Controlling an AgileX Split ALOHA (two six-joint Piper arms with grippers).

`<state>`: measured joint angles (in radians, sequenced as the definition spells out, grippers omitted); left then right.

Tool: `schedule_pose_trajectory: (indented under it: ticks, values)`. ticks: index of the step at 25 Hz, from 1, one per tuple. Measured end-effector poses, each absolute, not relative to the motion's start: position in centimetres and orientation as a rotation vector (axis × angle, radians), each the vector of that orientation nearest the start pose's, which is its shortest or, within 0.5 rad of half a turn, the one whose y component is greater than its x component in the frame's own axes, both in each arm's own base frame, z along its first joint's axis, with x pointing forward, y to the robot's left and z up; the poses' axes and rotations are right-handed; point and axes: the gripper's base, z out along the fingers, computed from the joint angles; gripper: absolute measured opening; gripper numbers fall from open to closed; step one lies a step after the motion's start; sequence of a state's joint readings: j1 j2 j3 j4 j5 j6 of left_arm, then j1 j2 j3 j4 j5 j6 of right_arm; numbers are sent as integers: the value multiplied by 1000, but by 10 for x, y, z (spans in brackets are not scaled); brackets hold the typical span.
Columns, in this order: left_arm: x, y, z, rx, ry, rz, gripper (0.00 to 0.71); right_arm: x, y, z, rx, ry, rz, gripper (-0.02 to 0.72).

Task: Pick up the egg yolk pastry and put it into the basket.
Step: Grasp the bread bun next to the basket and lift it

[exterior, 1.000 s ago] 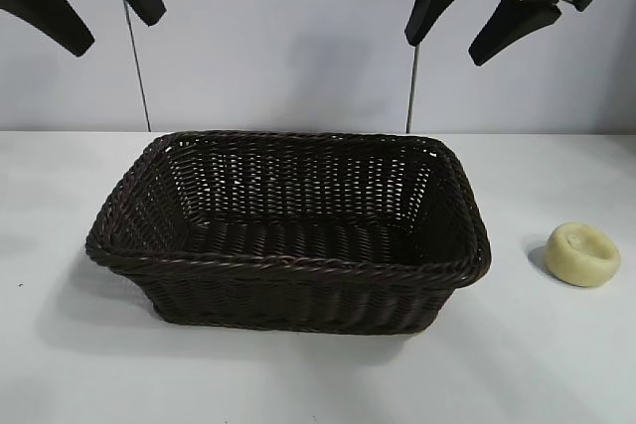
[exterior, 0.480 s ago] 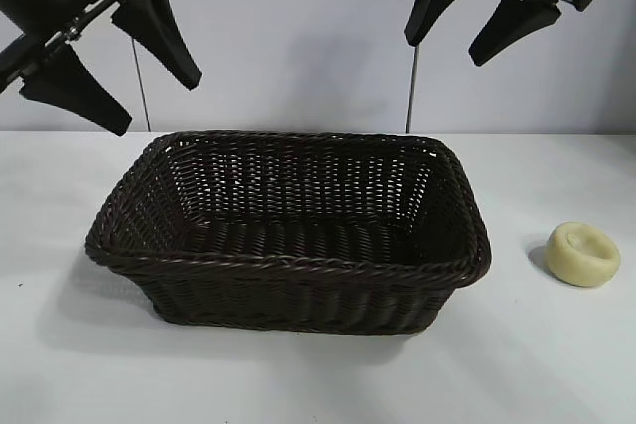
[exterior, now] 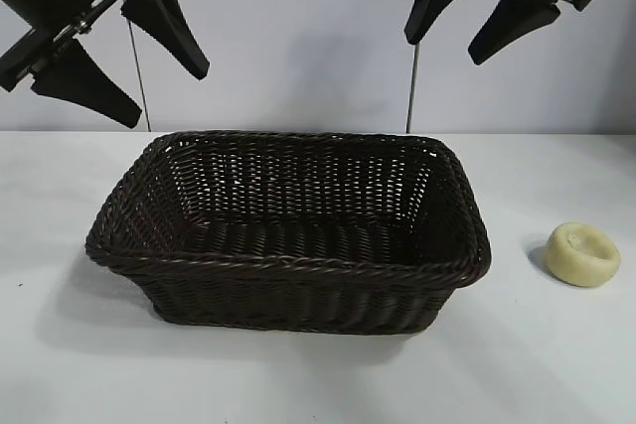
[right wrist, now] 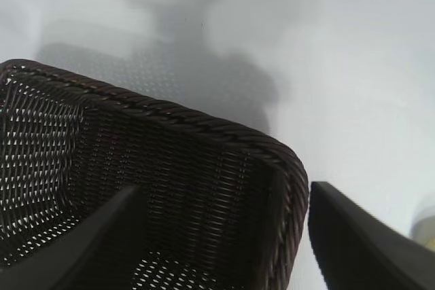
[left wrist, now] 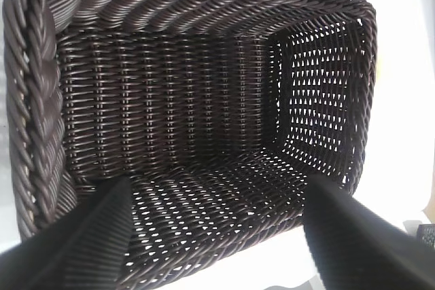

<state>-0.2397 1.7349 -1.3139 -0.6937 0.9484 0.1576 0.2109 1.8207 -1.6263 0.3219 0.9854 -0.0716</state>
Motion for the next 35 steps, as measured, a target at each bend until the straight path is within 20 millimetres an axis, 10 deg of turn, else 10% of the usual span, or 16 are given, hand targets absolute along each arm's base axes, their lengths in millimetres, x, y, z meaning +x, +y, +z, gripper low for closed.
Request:
schedule_pose_trajectory:
  ticks: [8,22,35]
  values:
    - [338,-131,263,89,2750,-895,514,384,99,301,-264,2710,377,495]
    - [338,-131,263,100,2749,-887,514,382,0,296,22,2860,281,495]
    - [338,-131,263,123,2744,-883,514,370,-6,263,25,2972,222,495]
